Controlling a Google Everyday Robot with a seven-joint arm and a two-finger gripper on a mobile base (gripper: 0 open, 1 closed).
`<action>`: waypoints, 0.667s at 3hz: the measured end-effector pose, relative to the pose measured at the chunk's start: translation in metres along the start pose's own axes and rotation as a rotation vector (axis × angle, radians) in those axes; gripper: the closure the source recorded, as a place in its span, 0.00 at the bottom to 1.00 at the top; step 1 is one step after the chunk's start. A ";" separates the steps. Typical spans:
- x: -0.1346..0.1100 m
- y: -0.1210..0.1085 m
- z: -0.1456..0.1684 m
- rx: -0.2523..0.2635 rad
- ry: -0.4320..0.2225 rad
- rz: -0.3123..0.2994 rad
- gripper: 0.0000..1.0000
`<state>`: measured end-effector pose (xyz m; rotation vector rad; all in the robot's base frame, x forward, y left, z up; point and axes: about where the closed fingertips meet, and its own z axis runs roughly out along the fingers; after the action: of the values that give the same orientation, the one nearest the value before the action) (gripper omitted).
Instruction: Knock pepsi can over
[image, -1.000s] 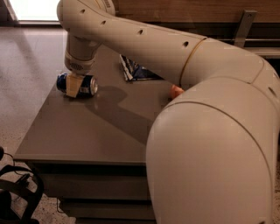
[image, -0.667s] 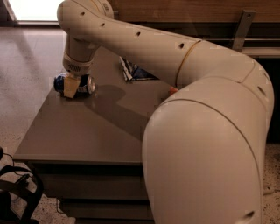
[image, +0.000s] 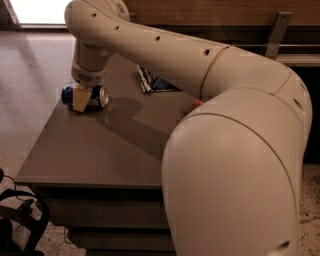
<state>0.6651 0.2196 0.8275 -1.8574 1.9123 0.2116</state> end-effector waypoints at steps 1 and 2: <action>0.000 0.001 0.002 -0.003 0.002 -0.001 0.29; 0.000 0.002 0.004 -0.006 0.003 -0.002 0.05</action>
Offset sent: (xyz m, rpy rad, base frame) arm -0.0005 0.0008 -0.0020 -0.0019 0.0026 0.0018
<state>0.6640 0.2213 0.8235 -1.8649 1.9143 0.2144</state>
